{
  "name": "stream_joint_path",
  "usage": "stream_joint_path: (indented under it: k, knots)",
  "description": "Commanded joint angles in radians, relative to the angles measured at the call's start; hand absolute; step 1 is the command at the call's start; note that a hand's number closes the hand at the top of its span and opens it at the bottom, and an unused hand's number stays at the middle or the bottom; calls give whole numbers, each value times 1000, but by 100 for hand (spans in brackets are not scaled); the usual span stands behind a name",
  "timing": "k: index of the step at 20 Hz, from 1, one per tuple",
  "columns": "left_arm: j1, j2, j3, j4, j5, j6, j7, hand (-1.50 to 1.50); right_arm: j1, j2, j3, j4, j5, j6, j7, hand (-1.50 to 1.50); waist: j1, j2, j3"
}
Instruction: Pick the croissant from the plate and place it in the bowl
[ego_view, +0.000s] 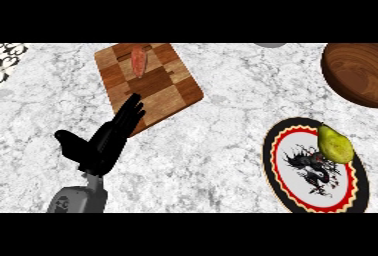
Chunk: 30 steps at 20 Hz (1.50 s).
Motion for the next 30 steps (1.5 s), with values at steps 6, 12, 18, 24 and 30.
stream_joint_path:
  k: [6, 12, 18, 24, 30]
  knots:
    - [8, 14, 3, 11, 16, -18, -21, 0, -194, 44, 75, 489, 187, -334, -149, 150, 25, 9, 1]
    - [-46, -27, -52, 0, -18, 12, 17, 0, -282, 5, 91, 716, 270, -272, -15, 150, 54, 24, 2]
    - [-64, 14, -2, -2, 27, 0, 35, 0, -289, 7, 7, 850, 191, -308, -170, -150, 48, 26, 5]
    - [-40, -20, -28, 31, 1, 21, -13, 0, -331, 51, -228, 874, -57, -295, -265, -150, 26, 21, 7]
    - [9, 12, 2, 12, 10, 12, -24, 0, -277, -42, -407, 880, -261, -105, -500, -150, -8, 4, 5]
